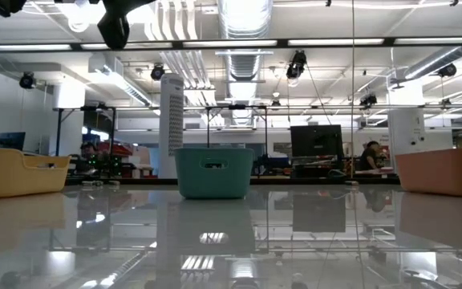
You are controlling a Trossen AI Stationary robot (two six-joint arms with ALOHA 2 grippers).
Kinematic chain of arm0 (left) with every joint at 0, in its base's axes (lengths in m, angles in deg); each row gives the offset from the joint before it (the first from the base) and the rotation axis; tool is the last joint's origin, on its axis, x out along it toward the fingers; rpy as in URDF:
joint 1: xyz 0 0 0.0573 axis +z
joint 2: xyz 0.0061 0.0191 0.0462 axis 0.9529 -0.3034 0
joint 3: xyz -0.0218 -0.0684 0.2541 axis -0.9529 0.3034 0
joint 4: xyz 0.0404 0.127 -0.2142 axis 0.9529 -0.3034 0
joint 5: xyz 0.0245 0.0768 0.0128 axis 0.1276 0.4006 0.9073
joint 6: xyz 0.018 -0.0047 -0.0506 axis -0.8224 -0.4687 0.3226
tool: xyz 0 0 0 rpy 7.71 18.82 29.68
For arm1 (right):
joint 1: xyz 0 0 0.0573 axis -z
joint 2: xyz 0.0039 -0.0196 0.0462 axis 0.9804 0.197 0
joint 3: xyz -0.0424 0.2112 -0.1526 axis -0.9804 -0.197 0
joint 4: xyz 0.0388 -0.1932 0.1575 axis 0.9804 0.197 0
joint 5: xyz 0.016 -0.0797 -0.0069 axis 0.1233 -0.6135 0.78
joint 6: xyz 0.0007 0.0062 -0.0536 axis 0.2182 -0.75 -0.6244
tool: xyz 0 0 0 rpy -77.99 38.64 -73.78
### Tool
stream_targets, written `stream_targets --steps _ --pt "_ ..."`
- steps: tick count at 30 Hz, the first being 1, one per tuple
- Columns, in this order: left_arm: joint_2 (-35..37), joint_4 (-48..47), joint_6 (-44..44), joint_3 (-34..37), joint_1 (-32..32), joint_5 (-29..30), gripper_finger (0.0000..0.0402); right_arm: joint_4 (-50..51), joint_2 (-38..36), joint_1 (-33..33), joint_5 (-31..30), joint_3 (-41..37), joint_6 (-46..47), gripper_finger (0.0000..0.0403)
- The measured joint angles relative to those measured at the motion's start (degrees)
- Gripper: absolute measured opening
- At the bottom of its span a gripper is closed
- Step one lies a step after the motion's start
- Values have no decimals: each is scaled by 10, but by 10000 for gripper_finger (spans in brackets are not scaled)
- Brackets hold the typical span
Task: Sort batteries
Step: Put the silver battery into the green bin
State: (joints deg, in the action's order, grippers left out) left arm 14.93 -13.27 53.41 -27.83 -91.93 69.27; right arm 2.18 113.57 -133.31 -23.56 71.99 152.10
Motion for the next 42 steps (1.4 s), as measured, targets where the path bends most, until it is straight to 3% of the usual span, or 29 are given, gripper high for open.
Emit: stream_targets --steps 5,10,19,26,42 --pt "4 12 -1 0 -1 0 100 -32 -47 -28 78 -69 -14 263" --pt "4 12 6 0 -1 -13 100 -103 -63 -86 86 -110 -23 217" --pt "5 20 -5 0 -1 -14 100 -171 43 -97 159 -106 -47 148" --pt "6 28 -41 0 -1 -15 100 -180 116 -102 168 -78 -42 123" --pt "-3 20 -47 0 -1 -14 100 -214 127 -92 166 -85 -24 54"
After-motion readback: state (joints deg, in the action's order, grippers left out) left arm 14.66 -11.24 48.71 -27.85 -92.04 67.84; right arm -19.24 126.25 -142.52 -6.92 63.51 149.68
